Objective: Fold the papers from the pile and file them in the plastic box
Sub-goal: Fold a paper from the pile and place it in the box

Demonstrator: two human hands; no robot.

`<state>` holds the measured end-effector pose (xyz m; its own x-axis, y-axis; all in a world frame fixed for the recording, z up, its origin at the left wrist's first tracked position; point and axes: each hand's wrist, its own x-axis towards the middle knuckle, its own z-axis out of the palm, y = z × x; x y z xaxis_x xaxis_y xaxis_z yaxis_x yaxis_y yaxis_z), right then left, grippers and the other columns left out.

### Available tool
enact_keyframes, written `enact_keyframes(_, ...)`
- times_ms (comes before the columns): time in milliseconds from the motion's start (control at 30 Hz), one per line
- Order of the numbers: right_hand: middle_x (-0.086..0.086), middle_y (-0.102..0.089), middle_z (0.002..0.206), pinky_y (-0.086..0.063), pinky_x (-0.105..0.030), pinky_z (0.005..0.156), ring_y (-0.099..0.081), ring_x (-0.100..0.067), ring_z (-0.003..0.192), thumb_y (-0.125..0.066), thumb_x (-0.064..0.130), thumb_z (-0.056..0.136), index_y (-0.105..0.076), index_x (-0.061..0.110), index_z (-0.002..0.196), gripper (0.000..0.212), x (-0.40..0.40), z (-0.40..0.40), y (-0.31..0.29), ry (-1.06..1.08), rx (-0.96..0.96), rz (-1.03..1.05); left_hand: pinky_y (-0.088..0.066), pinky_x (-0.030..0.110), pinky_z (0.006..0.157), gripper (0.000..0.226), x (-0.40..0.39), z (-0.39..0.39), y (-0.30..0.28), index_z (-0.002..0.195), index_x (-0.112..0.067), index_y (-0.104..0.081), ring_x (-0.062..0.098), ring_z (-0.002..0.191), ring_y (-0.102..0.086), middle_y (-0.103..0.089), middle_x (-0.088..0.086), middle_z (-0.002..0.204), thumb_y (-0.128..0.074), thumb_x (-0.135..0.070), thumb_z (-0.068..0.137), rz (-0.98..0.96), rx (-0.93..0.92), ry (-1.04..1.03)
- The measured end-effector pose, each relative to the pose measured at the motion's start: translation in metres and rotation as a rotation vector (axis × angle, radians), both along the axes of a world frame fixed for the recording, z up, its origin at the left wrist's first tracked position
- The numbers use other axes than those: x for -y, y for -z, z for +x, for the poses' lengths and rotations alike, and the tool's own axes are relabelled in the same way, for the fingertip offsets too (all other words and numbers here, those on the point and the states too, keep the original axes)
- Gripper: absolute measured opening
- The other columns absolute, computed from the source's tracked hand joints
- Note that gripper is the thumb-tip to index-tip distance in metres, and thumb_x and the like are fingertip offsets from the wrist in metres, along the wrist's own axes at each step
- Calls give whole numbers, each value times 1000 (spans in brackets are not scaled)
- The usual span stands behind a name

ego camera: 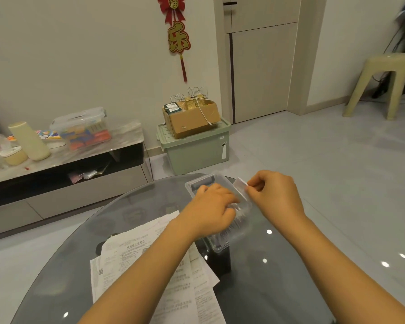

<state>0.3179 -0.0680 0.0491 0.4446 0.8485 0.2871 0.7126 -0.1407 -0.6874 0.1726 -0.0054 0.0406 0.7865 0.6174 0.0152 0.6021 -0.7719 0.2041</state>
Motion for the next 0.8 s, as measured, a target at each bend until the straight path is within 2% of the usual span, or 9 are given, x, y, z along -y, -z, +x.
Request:
enact_keyframes(167, -4, -68, 79, -52, -37, 73, -62, -24, 79, -58, 12, 83, -68, 11, 83, 10, -9, -1, 2, 1, 91, -66, -22, 31, 102, 64, -9, 3, 10, 130, -26, -54, 10, 114, -38, -52, -7, 132, -15, -35, 80, 32, -58, 77)
enact_keyframes(267, 2, -65, 70, -52, -29, 66, -61, -17, 70, -64, 18, 83, -67, 14, 77, 8, -11, 1, 2, -26, 17, 5, -22, 27, 94, 67, -13, 2, 16, 129, -26, -54, 8, 101, -34, -51, -7, 125, -10, -39, 80, 52, -47, 94)
enact_keyframes(367, 2, -66, 69, -49, -20, 61, -60, -9, 65, -67, 20, 82, -70, 15, 78, 7, -14, -3, 1, -58, -4, 20, -20, 25, 87, 70, -15, 0, 20, 124, -25, -57, 7, 95, -30, -50, -6, 118, -6, -43, 79, 65, -13, 101)
enact_keyframes(500, -2, -67, 76, -52, -31, 69, -62, -21, 75, -59, 14, 82, -69, 12, 81, 10, -16, -8, 8, -45, 159, -113, -22, 27, 90, 78, -16, -5, 22, 117, -22, -60, 10, 99, -34, -50, -4, 114, 1, -47, 75, 81, -6, 98)
enact_keyframes(667, -7, -62, 93, -40, -28, 64, -58, -26, 83, -51, 13, 88, -65, 9, 91, 15, -19, -16, 10, -23, 449, -233, -20, 27, 94, 70, -14, -7, 24, 119, -24, -61, 8, 101, -34, -51, -6, 121, -5, -43, 80, 70, 21, 91)
enact_keyframes(801, -7, -59, 96, -38, -27, 64, -57, -26, 84, -50, 14, 89, -64, 10, 94, 16, -22, -21, 11, -33, 509, -248, -18, 28, 97, 85, -15, -9, 25, 120, -26, -61, 7, 103, -37, -54, -8, 123, 4, -47, 71, 64, 65, 99)
